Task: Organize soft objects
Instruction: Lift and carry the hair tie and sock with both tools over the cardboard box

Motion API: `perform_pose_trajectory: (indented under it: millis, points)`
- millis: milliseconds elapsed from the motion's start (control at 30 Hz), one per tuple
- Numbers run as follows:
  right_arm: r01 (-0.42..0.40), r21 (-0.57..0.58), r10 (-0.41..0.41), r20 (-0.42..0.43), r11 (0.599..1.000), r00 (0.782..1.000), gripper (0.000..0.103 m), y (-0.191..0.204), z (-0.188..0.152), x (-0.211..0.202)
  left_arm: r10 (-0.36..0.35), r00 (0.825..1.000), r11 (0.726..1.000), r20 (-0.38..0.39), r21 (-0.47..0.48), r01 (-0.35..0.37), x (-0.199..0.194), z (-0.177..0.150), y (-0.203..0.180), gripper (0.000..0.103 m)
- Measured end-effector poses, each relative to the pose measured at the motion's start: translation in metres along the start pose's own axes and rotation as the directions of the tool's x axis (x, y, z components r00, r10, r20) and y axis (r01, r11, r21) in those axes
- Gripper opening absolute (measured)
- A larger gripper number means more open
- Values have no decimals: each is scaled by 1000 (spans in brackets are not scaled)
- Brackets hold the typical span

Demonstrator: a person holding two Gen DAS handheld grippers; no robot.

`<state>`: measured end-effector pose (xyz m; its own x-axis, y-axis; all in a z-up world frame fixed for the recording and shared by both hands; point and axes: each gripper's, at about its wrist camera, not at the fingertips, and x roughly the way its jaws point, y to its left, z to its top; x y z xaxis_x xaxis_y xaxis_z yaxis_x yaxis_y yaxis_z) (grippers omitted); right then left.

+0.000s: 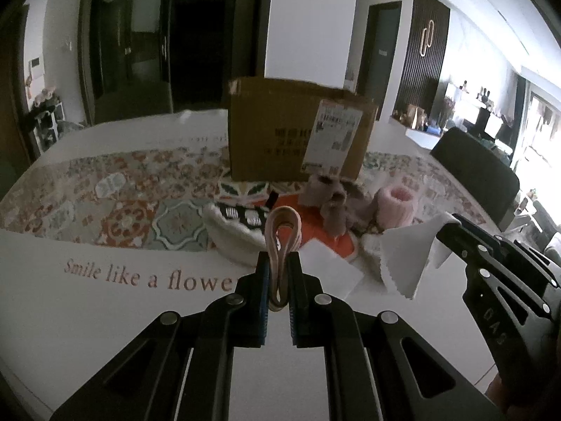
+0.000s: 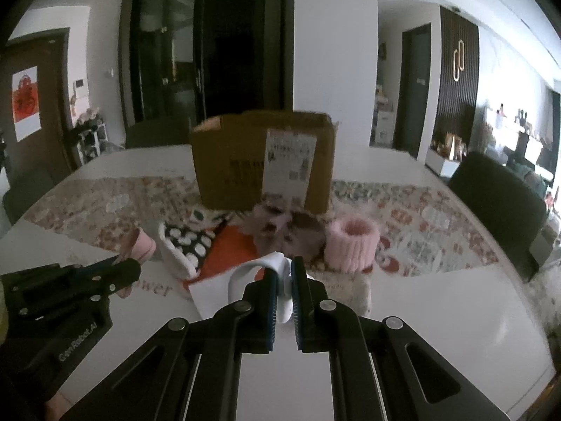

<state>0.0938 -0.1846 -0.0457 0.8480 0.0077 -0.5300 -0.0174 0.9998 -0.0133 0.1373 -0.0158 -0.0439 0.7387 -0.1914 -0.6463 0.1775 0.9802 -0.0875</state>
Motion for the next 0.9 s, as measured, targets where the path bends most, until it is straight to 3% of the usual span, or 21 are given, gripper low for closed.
perform_pose_trajectory:
  millis: [467, 900]
  points:
    - [-23, 22, 20, 127, 1000, 992, 9, -8, 51, -18, 12, 990, 998, 139, 52, -19, -25, 49, -9, 11]
    - [-43, 33, 37, 165, 999, 986, 9, -18, 96, 0, 11, 985, 996, 170, 85, -26, -12, 97, -14, 11]
